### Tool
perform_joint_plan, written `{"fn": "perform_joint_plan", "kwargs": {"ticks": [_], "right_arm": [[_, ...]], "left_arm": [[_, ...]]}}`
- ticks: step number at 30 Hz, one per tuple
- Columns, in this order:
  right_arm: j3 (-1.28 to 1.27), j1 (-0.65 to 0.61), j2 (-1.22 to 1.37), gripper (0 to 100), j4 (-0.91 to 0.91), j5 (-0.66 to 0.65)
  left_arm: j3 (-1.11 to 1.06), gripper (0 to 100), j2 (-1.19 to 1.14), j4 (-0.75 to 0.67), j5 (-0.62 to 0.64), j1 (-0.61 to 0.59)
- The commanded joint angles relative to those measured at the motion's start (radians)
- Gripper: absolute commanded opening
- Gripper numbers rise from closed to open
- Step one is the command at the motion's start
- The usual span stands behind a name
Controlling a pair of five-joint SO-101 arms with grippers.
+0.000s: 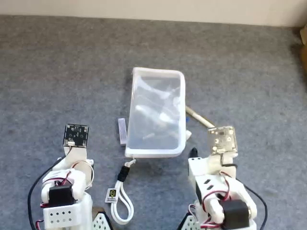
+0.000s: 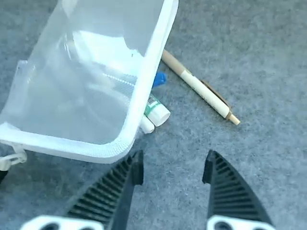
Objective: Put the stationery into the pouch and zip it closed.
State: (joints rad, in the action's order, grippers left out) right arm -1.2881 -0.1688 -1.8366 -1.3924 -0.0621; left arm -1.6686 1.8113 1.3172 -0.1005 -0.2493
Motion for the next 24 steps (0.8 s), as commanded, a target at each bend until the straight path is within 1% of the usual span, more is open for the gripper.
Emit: {"fn": "perform_joint_plan", "kwargs": {"ticks": [1, 4, 5, 10, 12, 16, 22, 24], "right_arm": [[0.113, 0.008, 0.005, 13.2, -0.028, 0.020], [0.136, 0.007, 0.005, 0.9, -0.021, 0.018], [0.147, 0.007, 0.005, 0.2, -0.021, 0.018], [0.197, 0.007, 0.013, 1.8, -0.027, 0.018], [0.223, 0.007, 0.061, 1.8, -0.027, 0.020], [0.320, 0.007, 0.266, 1.8, -0.036, 0.026], [0.539, 0.005, 0.604, 1.8, -0.160, 0.031], [0.596, -0.012, 0.664, 1.8, -0.186, 0.091]], "left_arm": [[0.042, 1, 0.008, 0.002, 0.009, -0.012], [0.042, 1, 0.008, 0.002, 0.009, -0.012], [0.042, 1, 0.008, 0.002, 0.009, -0.012], [0.042, 1, 0.008, 0.002, 0.009, -0.012], [0.042, 1, 0.008, 0.002, 0.009, -0.012], [0.042, 1, 0.008, 0.002, 0.009, -0.012], [0.042, 1, 0.008, 0.003, 0.009, -0.012], [0.042, 1, 0.008, 0.003, 0.009, -0.012]]}}
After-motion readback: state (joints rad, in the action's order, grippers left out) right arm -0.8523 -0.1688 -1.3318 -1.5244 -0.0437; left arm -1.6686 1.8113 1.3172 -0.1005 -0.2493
